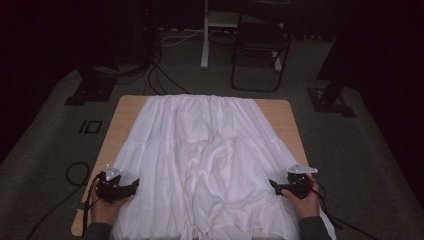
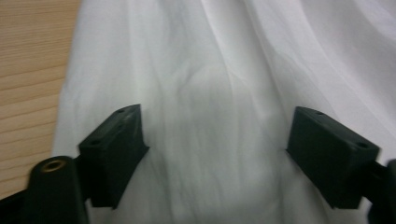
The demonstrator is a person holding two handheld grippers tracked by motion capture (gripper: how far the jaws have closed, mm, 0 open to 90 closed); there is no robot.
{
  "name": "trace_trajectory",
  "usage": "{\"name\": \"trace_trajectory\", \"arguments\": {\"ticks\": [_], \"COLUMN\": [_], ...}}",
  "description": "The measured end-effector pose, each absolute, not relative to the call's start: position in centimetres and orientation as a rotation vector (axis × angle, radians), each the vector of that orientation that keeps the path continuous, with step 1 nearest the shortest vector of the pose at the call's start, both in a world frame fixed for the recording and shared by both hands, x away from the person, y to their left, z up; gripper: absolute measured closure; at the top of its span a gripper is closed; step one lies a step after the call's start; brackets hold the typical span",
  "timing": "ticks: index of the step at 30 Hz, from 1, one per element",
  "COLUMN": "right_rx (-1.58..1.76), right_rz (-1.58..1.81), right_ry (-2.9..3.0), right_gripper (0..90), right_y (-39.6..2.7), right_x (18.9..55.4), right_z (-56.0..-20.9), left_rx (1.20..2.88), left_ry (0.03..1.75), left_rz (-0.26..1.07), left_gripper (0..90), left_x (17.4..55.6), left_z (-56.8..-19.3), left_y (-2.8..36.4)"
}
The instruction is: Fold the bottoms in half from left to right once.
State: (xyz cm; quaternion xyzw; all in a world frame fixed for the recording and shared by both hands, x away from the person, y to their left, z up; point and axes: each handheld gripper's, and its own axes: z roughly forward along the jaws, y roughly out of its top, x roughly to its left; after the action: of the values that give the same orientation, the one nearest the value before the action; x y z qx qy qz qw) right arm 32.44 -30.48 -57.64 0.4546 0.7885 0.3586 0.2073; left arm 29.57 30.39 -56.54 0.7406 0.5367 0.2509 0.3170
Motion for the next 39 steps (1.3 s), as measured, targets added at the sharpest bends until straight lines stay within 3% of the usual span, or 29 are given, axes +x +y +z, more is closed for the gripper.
{"name": "trace_trajectory", "arguments": {"ticks": [5,6,7,8,14,17,19,23,30,35,39], "right_rx": [1.267,1.266,1.266,1.266,1.269,1.268,1.268,1.268,1.268,1.268,1.268], "right_rz": [0.997,0.997,0.996,0.997,1.0,1.0,1.0,1.0,1.0,1.0,1.0], "right_ry": [2.198,2.198,2.198,2.198,2.191,2.19,2.19,2.19,2.19,2.19,2.19], "right_gripper": [11.5,11.5,11.5,11.5,13.5,13.5,13.5,13.5,13.5,13.6,13.5], "right_y": [-30.4,-30.4,-30.4,-30.4,-30.5,-30.5,-30.5,-30.5,-30.5,-30.5,-30.5], "right_x": [32.5,32.5,32.5,32.5,32.4,32.4,32.4,32.4,32.4,32.4,32.4], "right_z": [-57.6,-57.6,-57.6,-57.6,-57.6,-57.6,-57.6,-57.6,-57.6,-57.6,-57.6], "left_rx": [1.939,1.924,1.913,1.907,1.835,1.826,1.818,1.816,1.799,1.842,1.943], "left_ry": [1.421,1.427,1.428,1.427,1.426,1.457,1.496,1.603,1.615,1.575,1.547], "left_rz": [0.665,0.676,0.678,0.679,0.644,0.695,0.715,0.719,0.625,0.57,0.631], "left_gripper": [18.4,21.6,33.7,35.6,37.5,28.5,27.7,14.6,13.4,12.7,13.1], "left_x": [29.6,29.5,29.4,29.3,28.3,27.3,26.4,25.1,23.8,23.4,23.5], "left_z": [-56.5,-56.5,-56.4,-56.4,-55.1,-54.6,-54.6,-55.5,-56.4,-56.2,-56.3], "left_y": [30.4,30.5,30.6,30.6,31.3,31.6,32.1,33.5,34.5,33.0,31.0]}}
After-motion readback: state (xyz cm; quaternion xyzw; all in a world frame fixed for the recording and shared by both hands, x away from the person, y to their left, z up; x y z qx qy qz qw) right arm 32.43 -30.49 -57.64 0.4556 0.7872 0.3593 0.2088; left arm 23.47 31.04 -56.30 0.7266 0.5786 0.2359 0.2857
